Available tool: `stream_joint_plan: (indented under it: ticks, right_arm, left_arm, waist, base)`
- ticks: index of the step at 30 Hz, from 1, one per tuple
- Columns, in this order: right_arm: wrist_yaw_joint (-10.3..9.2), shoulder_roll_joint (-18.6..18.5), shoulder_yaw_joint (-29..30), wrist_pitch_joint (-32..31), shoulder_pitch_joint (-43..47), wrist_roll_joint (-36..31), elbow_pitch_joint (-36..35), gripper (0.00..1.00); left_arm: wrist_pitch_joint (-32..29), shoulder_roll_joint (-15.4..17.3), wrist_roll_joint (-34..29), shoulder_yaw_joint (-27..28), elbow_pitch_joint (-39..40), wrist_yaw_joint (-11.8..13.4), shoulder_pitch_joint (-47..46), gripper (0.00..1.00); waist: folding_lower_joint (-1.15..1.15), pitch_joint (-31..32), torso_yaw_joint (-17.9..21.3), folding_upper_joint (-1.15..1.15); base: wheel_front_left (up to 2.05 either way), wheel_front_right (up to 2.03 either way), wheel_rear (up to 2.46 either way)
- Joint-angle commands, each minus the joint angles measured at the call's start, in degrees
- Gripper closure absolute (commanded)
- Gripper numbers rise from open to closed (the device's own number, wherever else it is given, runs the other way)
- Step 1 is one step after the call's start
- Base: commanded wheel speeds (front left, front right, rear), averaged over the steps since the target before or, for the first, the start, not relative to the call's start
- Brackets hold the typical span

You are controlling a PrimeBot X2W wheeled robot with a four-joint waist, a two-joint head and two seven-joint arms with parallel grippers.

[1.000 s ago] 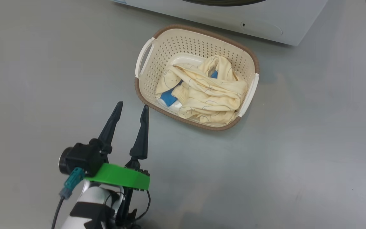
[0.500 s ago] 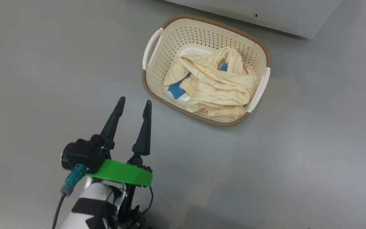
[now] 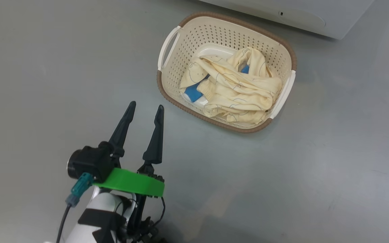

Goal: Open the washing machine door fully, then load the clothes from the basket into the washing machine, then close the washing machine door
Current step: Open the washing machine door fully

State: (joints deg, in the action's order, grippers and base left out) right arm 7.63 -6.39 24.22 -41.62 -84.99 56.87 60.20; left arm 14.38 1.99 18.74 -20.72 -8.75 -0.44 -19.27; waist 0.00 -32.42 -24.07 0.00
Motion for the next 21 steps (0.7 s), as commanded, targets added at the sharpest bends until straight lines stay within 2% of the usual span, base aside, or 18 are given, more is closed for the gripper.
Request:
stream_joint_plan:
  ticks: [1, 21]
  right_arm:
    - [-0.14, 1.76, -0.26, -0.78, -3.01, -0.64, -1.3, 1.0]
    - [-0.14, 2.5, 0.37, -5.39, 0.28, -1.04, 1.46, 1.0]
  left_arm:
    - [0.62, 0.88, 0.19, 1.91, 1.97, 0.24, -0.58, 0.0]
    - [0.62, 0.88, -0.45, 2.57, 1.48, 0.19, -0.03, 0.0]
  waist:
    - [0.0, 0.05, 0.02, 0.0]
    - [0.0, 2.9, 0.78, 0.0]
  base:
    - [0.0, 0.0, 0.0]
    - [0.0, 0.0, 0.0]
